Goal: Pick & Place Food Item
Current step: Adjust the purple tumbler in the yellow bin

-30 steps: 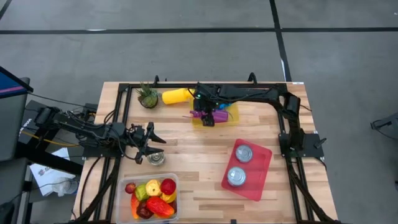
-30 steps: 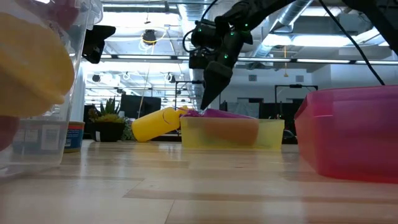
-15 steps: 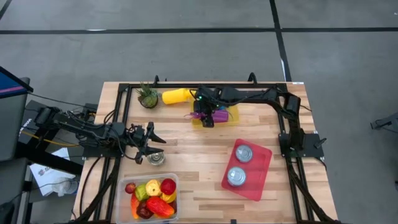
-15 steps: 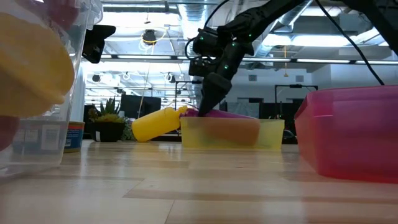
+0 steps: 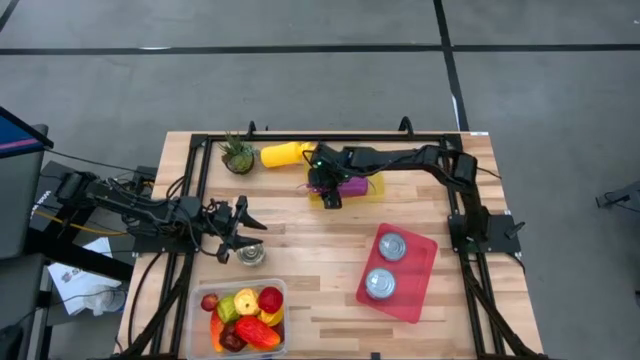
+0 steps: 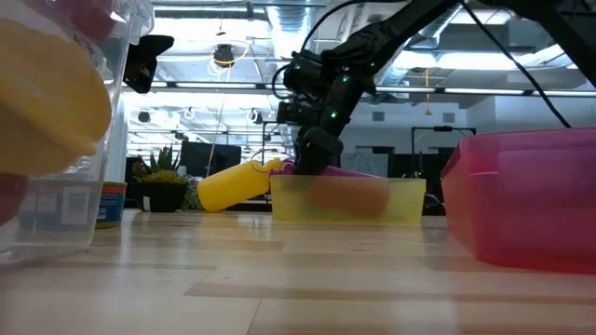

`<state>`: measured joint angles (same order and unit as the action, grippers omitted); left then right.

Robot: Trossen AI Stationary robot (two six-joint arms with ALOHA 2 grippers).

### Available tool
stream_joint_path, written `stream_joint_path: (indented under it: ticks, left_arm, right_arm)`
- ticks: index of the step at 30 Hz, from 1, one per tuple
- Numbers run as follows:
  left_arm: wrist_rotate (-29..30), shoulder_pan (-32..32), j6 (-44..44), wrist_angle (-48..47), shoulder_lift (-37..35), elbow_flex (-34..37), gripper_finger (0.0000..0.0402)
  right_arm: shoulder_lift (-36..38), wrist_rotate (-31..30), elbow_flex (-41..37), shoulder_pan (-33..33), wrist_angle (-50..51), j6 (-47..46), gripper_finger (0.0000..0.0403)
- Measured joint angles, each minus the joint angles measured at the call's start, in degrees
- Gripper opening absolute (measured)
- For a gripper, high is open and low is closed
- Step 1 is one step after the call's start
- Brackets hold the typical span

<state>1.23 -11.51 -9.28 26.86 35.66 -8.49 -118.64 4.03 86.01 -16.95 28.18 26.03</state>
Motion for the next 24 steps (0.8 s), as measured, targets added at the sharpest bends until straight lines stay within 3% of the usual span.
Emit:
stream_joint_path:
  ticks: [4,8,24]
  left_arm:
    - [0.0,-0.1,0.0,0.0,0.0,0.0,0.0172]
    - [0.0,-0.1,0.0,-0.2,0.0,0.0,0.0172]
    - [0.0,-0.1,0.0,-1.5,0.0,0.0,0.0172]
  right_arm:
    - [-3.2,-4.3,1.6,1.0,0.1,0.0,0.0249]
    - [-3.4,-5.1,3.3,2.0,1.6,-1.3,0.0193]
    - [-0.8,-1.0,4.9,2.3,-4.7,-10.0,0.0192]
